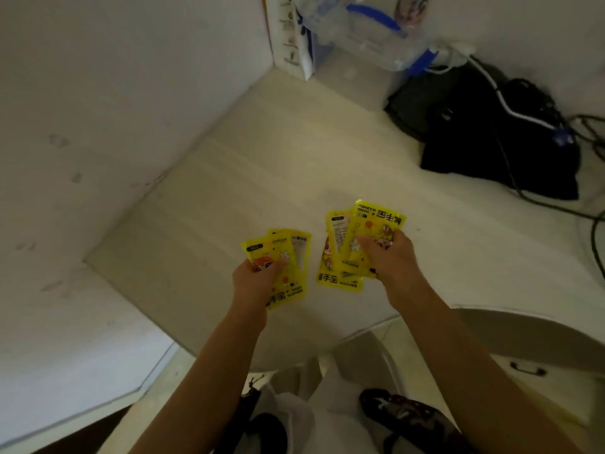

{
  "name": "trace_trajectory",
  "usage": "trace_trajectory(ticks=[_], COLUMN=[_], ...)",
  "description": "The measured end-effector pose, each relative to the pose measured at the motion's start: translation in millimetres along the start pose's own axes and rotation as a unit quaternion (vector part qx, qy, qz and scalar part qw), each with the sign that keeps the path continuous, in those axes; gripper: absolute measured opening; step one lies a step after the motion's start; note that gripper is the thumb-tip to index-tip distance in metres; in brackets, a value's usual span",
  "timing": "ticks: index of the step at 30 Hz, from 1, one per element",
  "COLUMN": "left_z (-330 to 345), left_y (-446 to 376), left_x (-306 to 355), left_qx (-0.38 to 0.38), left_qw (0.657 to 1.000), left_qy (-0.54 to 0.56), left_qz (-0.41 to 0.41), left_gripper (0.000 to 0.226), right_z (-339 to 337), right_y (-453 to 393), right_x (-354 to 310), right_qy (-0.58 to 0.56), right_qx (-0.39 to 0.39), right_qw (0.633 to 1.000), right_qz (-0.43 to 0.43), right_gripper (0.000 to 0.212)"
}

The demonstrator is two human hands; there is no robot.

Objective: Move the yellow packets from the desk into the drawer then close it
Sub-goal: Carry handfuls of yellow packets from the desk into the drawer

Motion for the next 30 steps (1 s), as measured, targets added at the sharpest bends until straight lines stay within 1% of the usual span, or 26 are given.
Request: trace_trajectory(ticks=[3,6,10,14,17,23,30], left_z=[-11.9,-15.7,-8.4,10.8,30.4,69.2,100.2], left_y=[17.2,35.3,55.5,76.6,98.5,153.7,254.1], left_x=[-5.8,-13.0,-24.3,-38.5,-56.0,-105.2,-192.0], left_qx=[-0.038,-0.062,-0.087,-0.126,-0.173,-0.246,-0.33], left_qw=[0.999,0.997,0.992,0.979,0.962,0.923,0.864], left_qy=[-0.017,-0.038,-0.095,-0.156,-0.206,-0.285,-0.366], left_qz=[0.004,-0.002,-0.005,0.028,0.053,0.079,0.102], left_gripper=[0.012,0.012,0.013,0.015,0.014,0.014,0.012], right_z=[-4.4,-13.2,-32.8,-58.1,-82.8,-140.6,-209.4], right_y=[34.7,69.4,109.1,142.7,168.9,230.1,319.8], right_x=[20.1,36.1,57.1,80.8,103.7,161.0,247.9], right_qy=[-0.026,-0.043,-0.073,-0.106,-0.14,-0.195,-0.257], right_qx=[0.038,0.066,0.086,0.116,0.148,0.212,0.28], right_qw=[0.999,0.997,0.994,0.988,0.979,0.957,0.923], right_qz=[0.002,-0.003,0.006,0.003,0.013,0.022,0.056], right_gripper=[0.028,0.012,0.008,0.01,0.01,0.006,0.007])
Point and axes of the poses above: each hand's wrist, its own y-axis away from the middle knuckle, its own z-axis out of the palm, x = y × z, the point moved 3 cm from there along -y, towards the middle knuckle, and after that the axes turned 4 degrees about -x, right-handed, at the moved point
